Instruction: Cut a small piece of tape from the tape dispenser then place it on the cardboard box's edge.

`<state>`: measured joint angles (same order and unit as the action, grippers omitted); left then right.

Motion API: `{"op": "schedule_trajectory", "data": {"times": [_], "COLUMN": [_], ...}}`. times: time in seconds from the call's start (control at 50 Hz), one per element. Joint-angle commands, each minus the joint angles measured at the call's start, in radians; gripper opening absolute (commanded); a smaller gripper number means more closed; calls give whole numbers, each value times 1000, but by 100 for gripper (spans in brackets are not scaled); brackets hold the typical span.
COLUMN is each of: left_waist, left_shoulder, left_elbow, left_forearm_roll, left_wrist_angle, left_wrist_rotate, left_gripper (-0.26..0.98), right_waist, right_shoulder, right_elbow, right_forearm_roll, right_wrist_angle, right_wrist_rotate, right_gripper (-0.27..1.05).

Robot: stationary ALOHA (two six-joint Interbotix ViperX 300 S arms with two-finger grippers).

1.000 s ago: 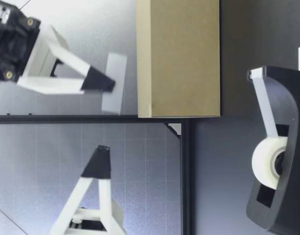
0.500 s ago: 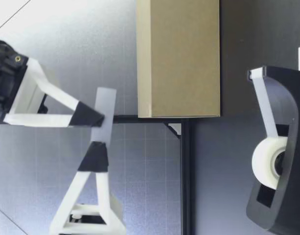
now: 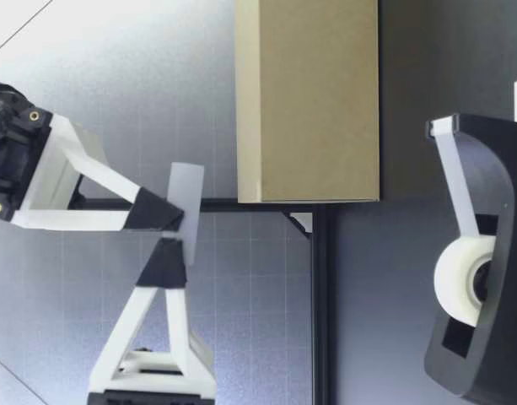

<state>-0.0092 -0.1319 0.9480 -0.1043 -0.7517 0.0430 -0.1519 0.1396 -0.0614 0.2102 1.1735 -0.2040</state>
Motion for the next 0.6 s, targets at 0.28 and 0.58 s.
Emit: {"op": "schedule_trajectory", "data": {"times": [0.28,0.58], "left_waist": [2,2], "left_shoulder": [-11,-11], "left_elbow": [-15,-12], "left_forearm_roll": [-26,-26], "left_wrist_angle": [-5,-3], "left_wrist_rotate": [5,5], "left_gripper": [-10,-10], "right_waist": [8,5], "right_shoulder": [-21,-12], "right_elbow": [-29,-23], "right_forearm_roll": [8,5], "right_wrist_angle": [-2,-8], "right_wrist_rotate": [9,15], "right_gripper": [-11,23]}}
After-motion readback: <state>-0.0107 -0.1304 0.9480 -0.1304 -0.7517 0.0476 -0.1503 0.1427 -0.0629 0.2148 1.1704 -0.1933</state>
